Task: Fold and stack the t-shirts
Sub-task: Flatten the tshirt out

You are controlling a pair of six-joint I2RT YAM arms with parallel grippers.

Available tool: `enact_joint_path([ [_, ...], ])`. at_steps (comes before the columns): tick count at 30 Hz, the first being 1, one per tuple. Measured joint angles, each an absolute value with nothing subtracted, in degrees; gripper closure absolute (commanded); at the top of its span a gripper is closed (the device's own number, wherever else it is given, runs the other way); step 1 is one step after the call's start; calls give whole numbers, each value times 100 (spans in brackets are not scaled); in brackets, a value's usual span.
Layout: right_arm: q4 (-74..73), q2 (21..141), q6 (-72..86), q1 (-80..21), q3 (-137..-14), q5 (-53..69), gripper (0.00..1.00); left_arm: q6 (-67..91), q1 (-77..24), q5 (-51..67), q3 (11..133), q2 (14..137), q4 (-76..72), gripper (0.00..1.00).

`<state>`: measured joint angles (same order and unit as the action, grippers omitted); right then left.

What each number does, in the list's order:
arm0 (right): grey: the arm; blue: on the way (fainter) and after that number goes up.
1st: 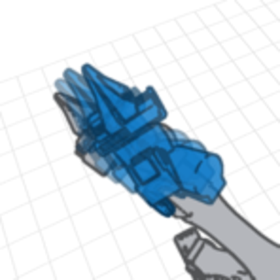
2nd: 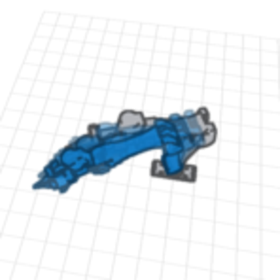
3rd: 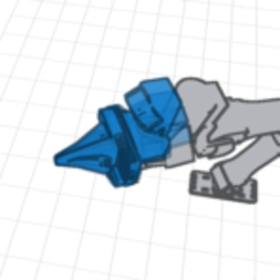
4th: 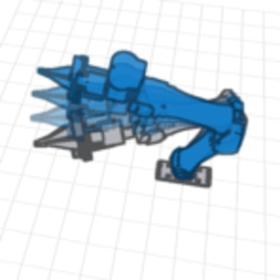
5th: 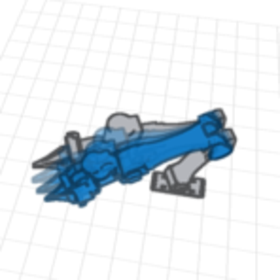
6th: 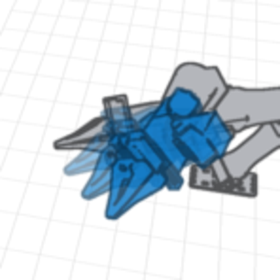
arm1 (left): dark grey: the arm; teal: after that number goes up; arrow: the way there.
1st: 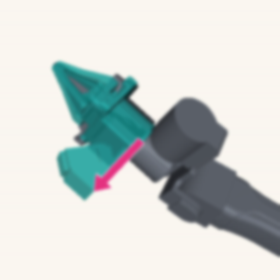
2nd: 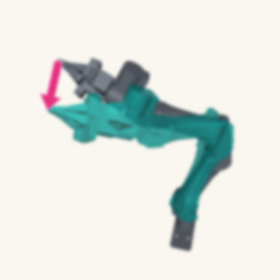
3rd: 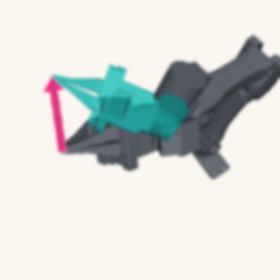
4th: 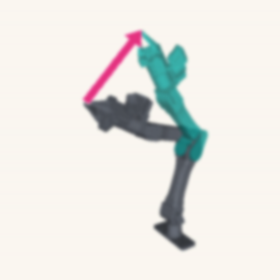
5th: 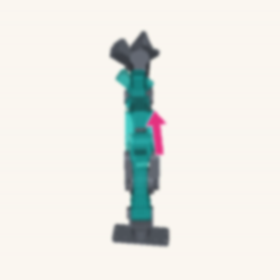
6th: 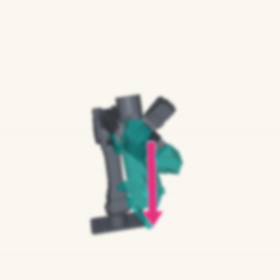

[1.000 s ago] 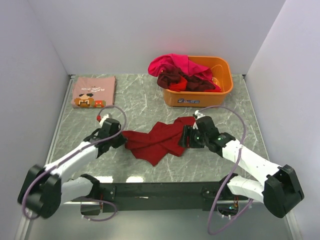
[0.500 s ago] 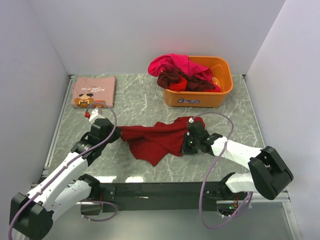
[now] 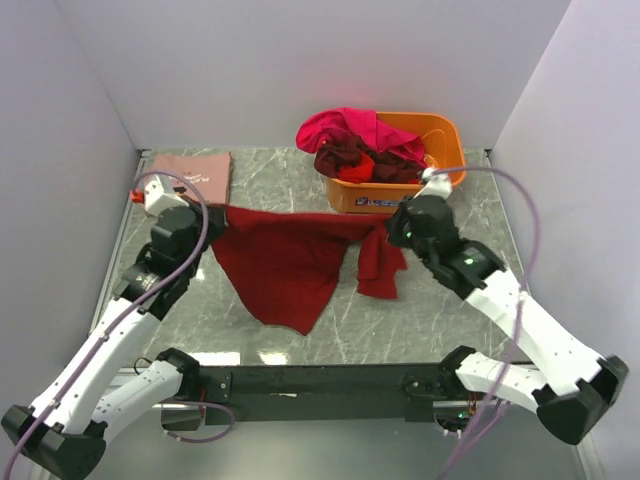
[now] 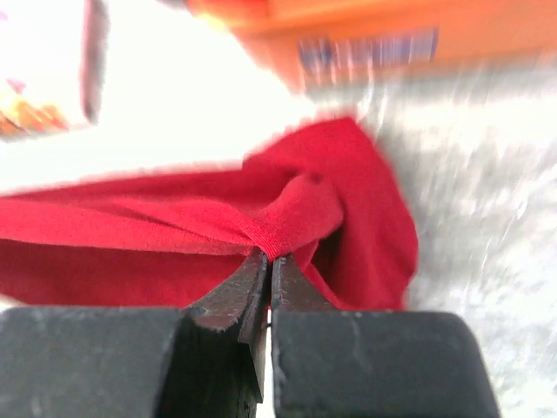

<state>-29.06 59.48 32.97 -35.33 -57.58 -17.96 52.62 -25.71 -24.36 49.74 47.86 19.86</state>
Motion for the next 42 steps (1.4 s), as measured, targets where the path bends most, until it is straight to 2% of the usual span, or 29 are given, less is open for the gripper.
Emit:
enact_joint_path([
  [8,-3087,5767,2265,-3538,-7881,-2115,100,4584,-2598,-2698,6462,4700,1658,99],
  [13,-3190,5830,1551,-3544,-9378,-1413,100,3938,-2620,-2536,7295,4523,1347,99],
  [18,-3417,5835,1227,-3548,-9920,-740,100,3452,-2635,-2558,7859,4462,1264,99],
  [27,-4292,6250,1079,-3500,-9542,-115,100,3208,-2633,-3216,7944,4856,1535,99],
  [32,-4198,6313,1347,-3430,-7703,871,100,3194,-2633,-3487,7522,4969,1621,99],
  [36,-3854,6726,1774,-3439,-6029,1894,100,3321,-2635,-3492,6737,4906,1813,99],
  [39,-4097,6949,1975,-3448,-5642,1734,100,3542,-2652,-3529,6141,4987,2141,99],
  [42,-4381,6847,2010,-3358,-6040,1162,100,3642,-2641,-3763,5839,5201,2200,99],
])
